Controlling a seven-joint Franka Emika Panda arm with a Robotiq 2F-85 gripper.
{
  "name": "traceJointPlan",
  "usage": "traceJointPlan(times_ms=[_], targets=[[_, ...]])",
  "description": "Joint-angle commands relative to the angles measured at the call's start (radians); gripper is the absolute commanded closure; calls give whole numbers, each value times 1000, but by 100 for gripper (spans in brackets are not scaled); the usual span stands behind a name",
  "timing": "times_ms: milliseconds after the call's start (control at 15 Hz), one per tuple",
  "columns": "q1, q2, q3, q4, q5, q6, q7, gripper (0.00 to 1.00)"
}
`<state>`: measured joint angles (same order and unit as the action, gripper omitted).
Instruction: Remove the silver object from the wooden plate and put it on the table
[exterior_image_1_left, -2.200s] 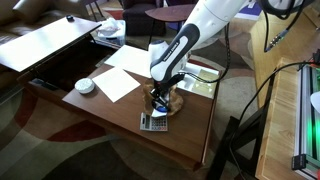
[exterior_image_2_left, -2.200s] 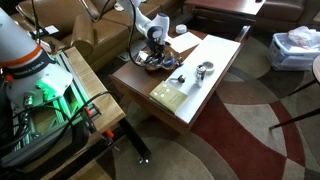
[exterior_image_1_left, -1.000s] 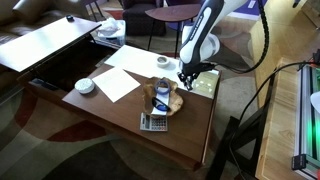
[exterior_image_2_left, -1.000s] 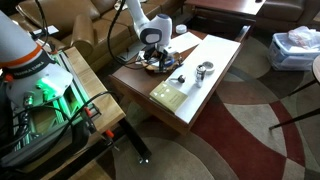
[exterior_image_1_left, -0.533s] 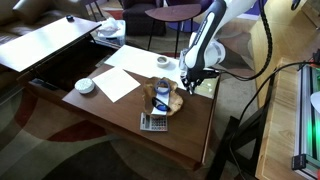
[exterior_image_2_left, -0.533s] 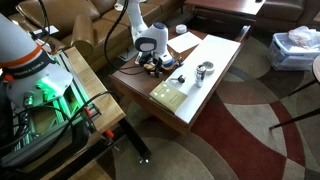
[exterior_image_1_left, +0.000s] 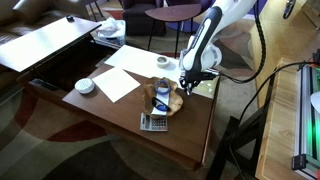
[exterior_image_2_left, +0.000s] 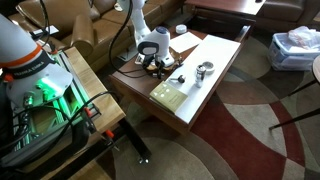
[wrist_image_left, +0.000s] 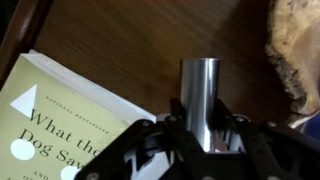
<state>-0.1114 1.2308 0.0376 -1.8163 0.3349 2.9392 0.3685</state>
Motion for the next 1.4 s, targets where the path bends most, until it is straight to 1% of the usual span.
traceJointPlan(times_ms=[0,200,533,600,667,800,1000,1067,1133,1200,1267,1333], targets=[[12,54,-8,72,4,-10,-14,89],[24,80,-25,102,-4,-2,-17,89],[30,99,-49,132,-9,-26,-18,89],[29,103,-48,138,-14,-38,-25,49],[30,106,-47,142,-16,-48,-29,38],[32,95,-40,135,-17,-61,-38,25],[55,27,-38,74,-14,-21,-49,3],[63,4,-38,55,-13,-11,-50,0],[78,-29,-44,25,-12,-3,-44,0],[117,-74,-77,-16,-8,-32,-8,0],[142,-116,-95,-59,-1,-27,14,0],[154,-159,-97,-107,3,4,16,0]])
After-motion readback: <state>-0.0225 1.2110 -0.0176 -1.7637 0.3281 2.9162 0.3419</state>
